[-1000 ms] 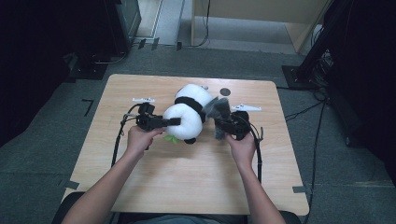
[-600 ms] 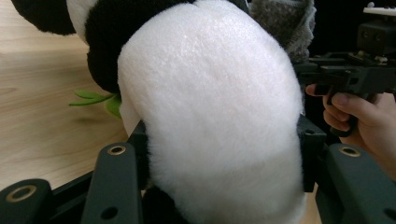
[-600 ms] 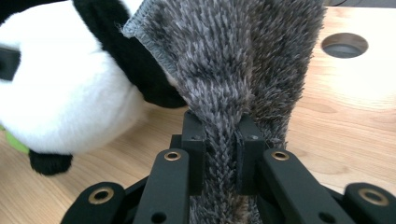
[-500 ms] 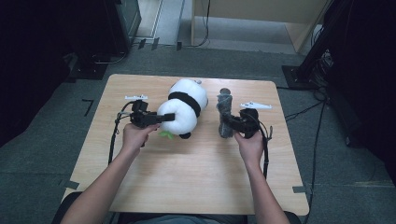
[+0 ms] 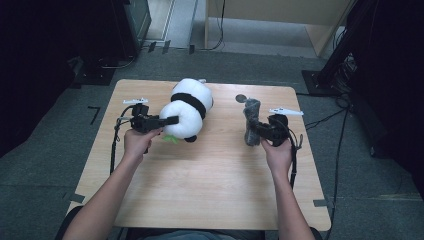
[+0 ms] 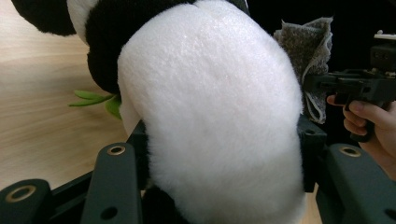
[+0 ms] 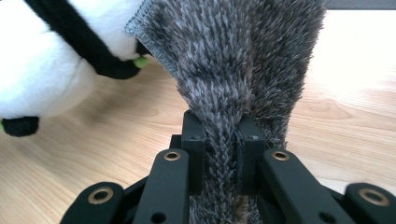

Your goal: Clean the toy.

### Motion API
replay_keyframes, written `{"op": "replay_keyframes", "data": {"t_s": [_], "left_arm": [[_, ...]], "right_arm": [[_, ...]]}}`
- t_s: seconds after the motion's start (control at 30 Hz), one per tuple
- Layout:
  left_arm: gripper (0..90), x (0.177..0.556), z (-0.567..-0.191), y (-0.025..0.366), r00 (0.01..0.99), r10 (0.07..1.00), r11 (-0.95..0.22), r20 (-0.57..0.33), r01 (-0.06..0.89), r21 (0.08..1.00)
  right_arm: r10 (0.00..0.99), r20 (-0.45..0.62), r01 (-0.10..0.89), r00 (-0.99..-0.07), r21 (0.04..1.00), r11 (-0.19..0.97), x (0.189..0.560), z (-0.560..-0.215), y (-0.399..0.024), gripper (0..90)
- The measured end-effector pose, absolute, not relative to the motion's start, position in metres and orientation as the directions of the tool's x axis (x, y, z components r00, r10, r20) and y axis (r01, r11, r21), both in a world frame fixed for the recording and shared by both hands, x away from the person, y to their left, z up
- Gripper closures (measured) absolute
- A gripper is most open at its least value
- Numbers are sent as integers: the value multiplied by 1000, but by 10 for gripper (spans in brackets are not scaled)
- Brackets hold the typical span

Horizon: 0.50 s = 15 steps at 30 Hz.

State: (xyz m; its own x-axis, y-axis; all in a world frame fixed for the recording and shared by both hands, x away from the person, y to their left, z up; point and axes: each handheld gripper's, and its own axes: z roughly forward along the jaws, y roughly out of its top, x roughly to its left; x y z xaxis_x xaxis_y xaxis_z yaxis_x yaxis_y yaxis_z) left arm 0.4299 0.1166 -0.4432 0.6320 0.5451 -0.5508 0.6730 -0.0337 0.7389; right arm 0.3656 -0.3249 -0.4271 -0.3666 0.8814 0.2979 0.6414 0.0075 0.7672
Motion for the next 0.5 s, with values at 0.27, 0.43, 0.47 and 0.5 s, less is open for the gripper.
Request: {"op": "replay_keyframes", "data": {"t_s": [0.27,0.43,0.47,0.5], "left_arm": [[441,432,-444,133,609,576,-13,-545,673,739],[441,432,-447,144,593,595,6,-542,672,741],[441,432,-448,147,587,601,6,-542,674,738],[440,432,-449,148,584,607,6,-539,674,738]], "right_arm": [[898,292,653,-330,758,-7,370,-428,-345,790],[910,278,663,-309,749,-4,375,-429,-355,789],[912,278,664,-303,748,-7,376,-430,-357,789],[914,274,667,-298,745,-6,377,-430,-359,789]]}}
